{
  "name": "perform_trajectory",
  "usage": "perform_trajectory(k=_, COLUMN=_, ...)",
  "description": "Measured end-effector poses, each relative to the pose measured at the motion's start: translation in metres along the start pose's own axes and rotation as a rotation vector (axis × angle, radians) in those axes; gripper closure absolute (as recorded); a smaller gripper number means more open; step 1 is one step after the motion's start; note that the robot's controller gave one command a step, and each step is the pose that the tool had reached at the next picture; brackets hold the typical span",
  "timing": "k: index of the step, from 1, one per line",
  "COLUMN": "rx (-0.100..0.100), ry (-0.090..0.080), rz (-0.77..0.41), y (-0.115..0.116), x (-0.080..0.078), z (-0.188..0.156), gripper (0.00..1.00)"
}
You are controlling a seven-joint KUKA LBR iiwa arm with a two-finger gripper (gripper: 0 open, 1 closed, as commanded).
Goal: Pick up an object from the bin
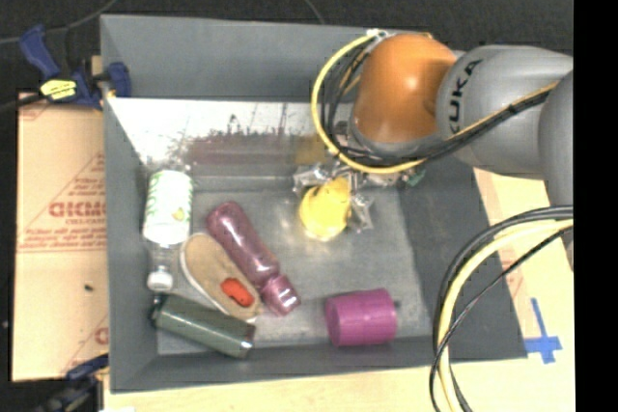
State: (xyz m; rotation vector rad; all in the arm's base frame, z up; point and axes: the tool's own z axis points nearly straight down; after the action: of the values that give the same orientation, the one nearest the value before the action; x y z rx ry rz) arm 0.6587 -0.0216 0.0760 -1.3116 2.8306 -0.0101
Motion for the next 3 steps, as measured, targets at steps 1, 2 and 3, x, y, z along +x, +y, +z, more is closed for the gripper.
perform_trajectory(k=1, rx=-0.001, ry=0.0, rz=0.003, y=0.0, x=0.0, z=0.0, gripper=1.0)
perform_trajectory(k=2, rx=0.007, ry=-0.007, rz=0.007, y=-0.003, x=-0.002, z=-0.037, gripper=1.0)
perform_trajectory(k=3, rx=-0.001, ry=-0.004, rz=0.011, y=-0.001, x=0.0, z=-0.02, gripper=1.0)
